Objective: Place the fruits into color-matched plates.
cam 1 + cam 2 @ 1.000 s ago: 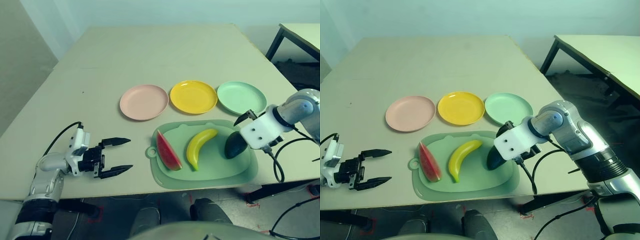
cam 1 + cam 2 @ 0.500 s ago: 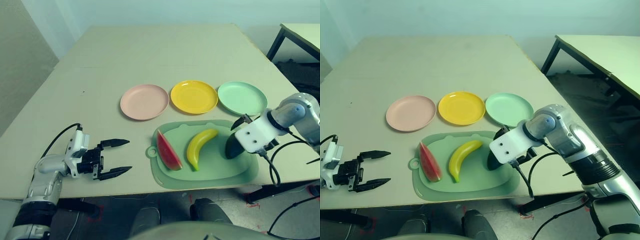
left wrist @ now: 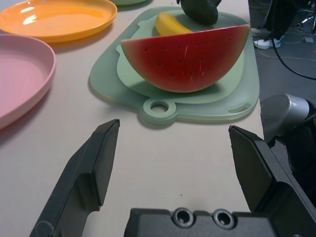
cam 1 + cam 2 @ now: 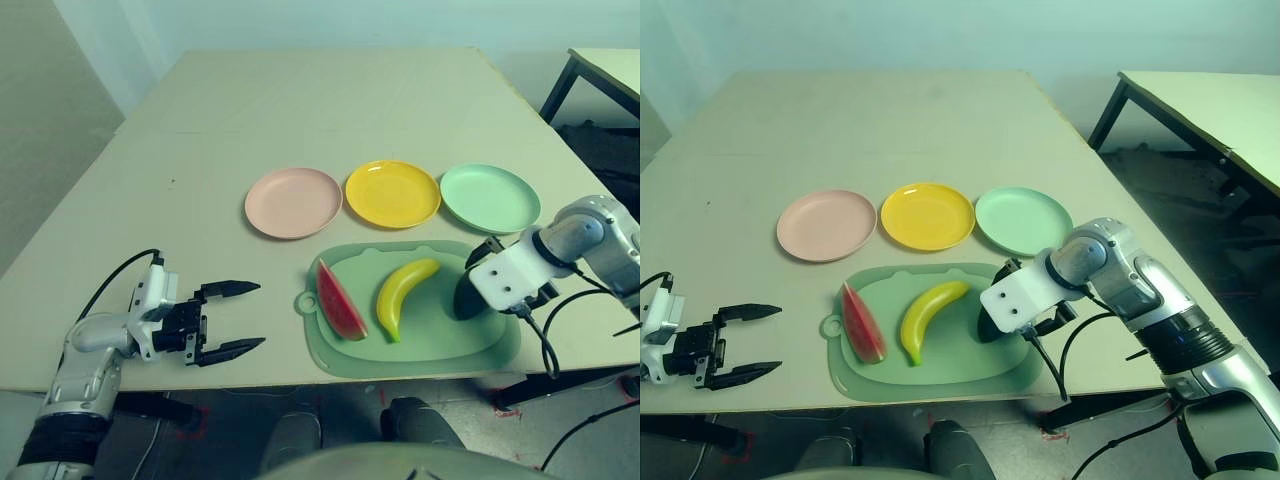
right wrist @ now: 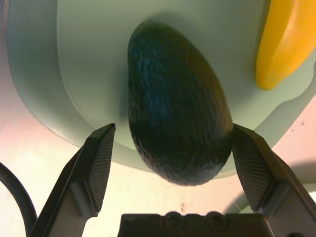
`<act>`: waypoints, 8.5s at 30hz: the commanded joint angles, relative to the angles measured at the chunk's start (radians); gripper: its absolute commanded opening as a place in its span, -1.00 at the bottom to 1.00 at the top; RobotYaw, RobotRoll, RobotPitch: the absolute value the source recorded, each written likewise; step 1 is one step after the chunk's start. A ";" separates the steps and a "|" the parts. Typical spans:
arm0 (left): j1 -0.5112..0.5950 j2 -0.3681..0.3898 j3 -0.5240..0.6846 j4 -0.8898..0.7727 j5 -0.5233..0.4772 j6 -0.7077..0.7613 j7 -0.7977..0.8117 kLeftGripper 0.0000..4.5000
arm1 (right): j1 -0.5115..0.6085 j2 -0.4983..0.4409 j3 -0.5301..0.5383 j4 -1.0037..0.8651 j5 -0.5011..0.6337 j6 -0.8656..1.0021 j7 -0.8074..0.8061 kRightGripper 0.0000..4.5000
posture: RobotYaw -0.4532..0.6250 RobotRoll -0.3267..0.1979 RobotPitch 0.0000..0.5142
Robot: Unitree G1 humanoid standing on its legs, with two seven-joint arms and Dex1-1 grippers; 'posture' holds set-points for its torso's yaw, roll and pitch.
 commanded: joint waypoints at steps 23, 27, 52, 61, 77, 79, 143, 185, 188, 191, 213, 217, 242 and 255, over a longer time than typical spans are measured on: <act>0.003 0.012 0.015 0.009 -0.015 0.016 -0.033 1.00 | -0.226 -0.004 0.025 0.092 0.176 0.222 0.075 0.37 | -0.21 0.25 -0.79; 0.004 0.007 0.028 -0.020 -0.030 0.032 -0.017 1.00 | -0.343 0.063 0.012 0.283 0.135 0.220 0.072 0.37 | -0.19 0.25 -0.78; 0.029 -0.003 0.027 -0.016 -0.002 0.000 0.017 1.00 | -0.692 0.276 0.097 1.300 -0.300 -0.044 -0.577 0.95 | -0.14 0.25 -0.77; 0.010 -0.002 0.019 0.011 0.006 -0.013 0.009 1.00 | -0.680 0.263 0.092 1.300 -0.302 -0.056 -0.568 0.98 | -0.18 0.25 -0.81; -0.033 -0.003 0.009 0.061 0.018 -0.020 -0.015 1.00 | -0.719 0.244 0.036 1.134 -0.194 -0.231 -0.273 0.98 | -0.20 0.25 -0.80; -0.051 -0.001 0.008 0.083 0.021 -0.025 -0.024 1.00 | -0.692 0.242 0.019 1.021 -0.134 -0.231 -0.167 0.98 | -0.21 0.25 -0.78; 0.013 -0.024 -0.017 -0.035 0.016 -0.001 0.020 1.00 | -0.300 0.354 0.294 0.029 -0.112 0.162 0.075 0.98 | -0.14 0.25 -0.73; -0.028 -0.025 -0.027 -0.014 0.023 0.007 0.036 1.00 | -0.503 0.387 0.270 0.314 -0.031 0.069 0.023 -0.27 | -0.15 0.25 -0.73; -0.016 -0.021 -0.030 -0.007 0.030 -0.008 0.025 1.00 | -0.610 0.488 0.247 0.499 -0.051 0.051 -0.058 -0.27 | -0.15 0.25 -0.73; -0.005 -0.025 -0.027 -0.014 0.027 -0.008 0.028 1.00 | -0.700 0.555 0.240 0.699 -0.085 0.005 -0.152 -0.27 | -0.14 0.25 -0.72; 0.011 -0.045 0.015 -0.028 -0.006 0.003 0.095 1.00 | -0.794 0.684 0.229 1.322 -0.321 -0.043 -0.702 -0.27 | -0.09 0.25 -0.73; 0.004 -0.045 0.017 -0.019 -0.001 -0.006 0.094 1.00 | -0.793 0.699 0.202 1.320 -0.310 -0.049 -0.724 0.05 | -0.10 0.25 -0.74; 0.004 -0.047 0.010 -0.020 0.002 -0.008 0.099 1.00 | -0.678 0.524 -0.197 0.876 0.114 0.215 -0.271 0.98 | -0.12 0.25 -0.70; -0.010 -0.062 0.008 0.043 0.020 -0.036 0.092 1.00 | 0.199 0.417 -0.361 0.213 0.517 0.240 -0.131 0.98 | -0.19 0.25 -0.76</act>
